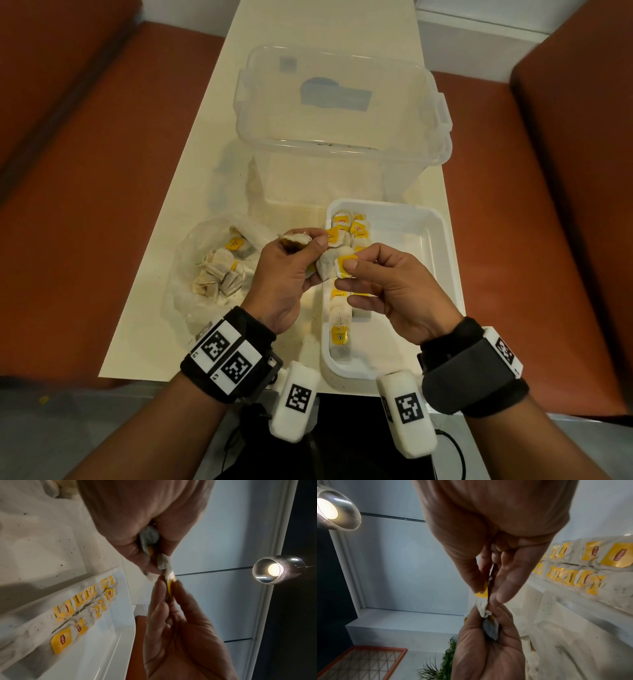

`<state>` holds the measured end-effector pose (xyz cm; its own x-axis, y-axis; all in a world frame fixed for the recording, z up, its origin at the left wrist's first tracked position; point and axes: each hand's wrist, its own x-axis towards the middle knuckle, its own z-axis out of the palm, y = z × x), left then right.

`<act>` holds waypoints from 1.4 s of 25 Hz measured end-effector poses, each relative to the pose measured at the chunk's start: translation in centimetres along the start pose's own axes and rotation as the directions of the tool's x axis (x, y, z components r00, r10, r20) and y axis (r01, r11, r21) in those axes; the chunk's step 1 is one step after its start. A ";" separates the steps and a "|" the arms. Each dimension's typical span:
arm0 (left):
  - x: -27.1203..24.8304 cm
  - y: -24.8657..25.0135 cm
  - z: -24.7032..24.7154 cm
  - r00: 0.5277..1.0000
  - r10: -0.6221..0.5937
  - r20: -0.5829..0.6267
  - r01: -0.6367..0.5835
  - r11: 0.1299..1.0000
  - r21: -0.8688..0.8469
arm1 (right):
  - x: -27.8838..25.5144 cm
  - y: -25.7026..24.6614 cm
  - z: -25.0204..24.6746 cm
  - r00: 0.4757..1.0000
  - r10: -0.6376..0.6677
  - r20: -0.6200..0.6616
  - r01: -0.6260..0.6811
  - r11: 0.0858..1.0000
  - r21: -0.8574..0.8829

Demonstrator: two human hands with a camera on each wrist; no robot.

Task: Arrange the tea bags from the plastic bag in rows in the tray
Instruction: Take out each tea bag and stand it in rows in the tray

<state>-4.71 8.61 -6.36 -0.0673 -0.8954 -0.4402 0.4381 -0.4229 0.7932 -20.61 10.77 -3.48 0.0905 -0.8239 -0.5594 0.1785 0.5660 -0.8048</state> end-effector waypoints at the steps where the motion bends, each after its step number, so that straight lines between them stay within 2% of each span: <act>1: 0.0 -0.1 0.0 1.000 0.004 -0.001 -0.004 1.000 0.010 | 0.1 0.1 0.1 0.999 -0.015 -0.029 0.015 1.000 -0.012; 5: -0.2 -0.3 -0.1 1.000 -0.006 0.003 0.006 1.000 0.014 | 0.3 0.4 0.1 0.995 -0.052 -0.089 0.049 0.998 -0.037; 9: -0.1 -0.2 -0.8 0.997 -0.079 0.001 0.079 0.995 -0.066 | 0.2 0.0 -0.5 0.998 -0.046 -0.047 0.040 0.991 -0.126; 12: 0.2 0.0 -1.7 0.991 -0.128 -0.037 0.122 0.983 -0.135 | 0.1 -0.7 -1.4 0.996 -0.095 0.004 0.094 0.979 -0.181; 15: 0.4 0.2 -2.3 0.988 -0.145 -0.059 0.135 0.979 -0.152 | 0.3 -1.2 -3.0 0.989 -0.146 -0.017 0.134 0.944 -0.302; 16: 0.5 0.2 -2.4 0.988 -0.146 -0.060 0.135 0.980 -0.148 | 0.6 -1.0 -3.7 0.983 -0.180 -0.033 0.150 0.897 -0.416; 18: 0.4 0.2 -2.5 0.987 -0.149 -0.057 0.140 0.981 -0.137 | 1.5 -0.1 -5.2 0.978 -0.206 -0.017 0.138 0.715 -0.685; 20: 0.3 0.2 -2.6 0.987 -0.149 -0.051 0.142 0.982 -0.127 | 2.3 1.1 -5.9 0.998 -0.044 0.049 0.064 0.509 -0.858; 21: 0.3 0.2 -2.6 0.988 -0.146 -0.051 0.139 0.982 -0.125 | 2.6 1.8 -6.0 0.994 0.076 0.077 0.035 0.448 -0.894; 23: 0.2 0.2 -2.7 0.989 -0.139 -0.057 0.131 0.984 -0.120 | 3.2 3.1 -5.9 0.972 0.218 0.086 -0.007 0.396 -0.918; 25: 0.3 0.3 -2.7 0.989 -0.132 -0.066 0.124 0.985 -0.121 | 4.1 4.0 -6.0 0.978 0.203 0.044 -0.031 0.352 -0.936; 28: 0.3 0.3 -2.7 0.989 -0.129 -0.070 0.120 0.986 -0.119 | 5.2 4.6 -6.1 0.989 0.146 -0.023 -0.071 0.338 -0.938; 31: 0.2 0.3 -2.6 0.990 -0.128 -0.062 0.121 0.987 -0.110 | 5.7 4.8 -6.4 0.992 0.121 -0.029 -0.070 0.346 -0.936; 35: 0.2 0.3 -2.5 0.990 -0.132 -0.055 0.126 0.986 -0.108 | 5.9 5.0 -6.6 0.992 0.124 -0.029 -0.077 0.408 -0.910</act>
<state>-2.38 8.68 -7.28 -0.0750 -0.8226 -0.5636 0.5201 -0.5145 0.6818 -25.69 8.94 -12.13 0.0838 -0.7461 -0.6605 -0.8257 0.3191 -0.4652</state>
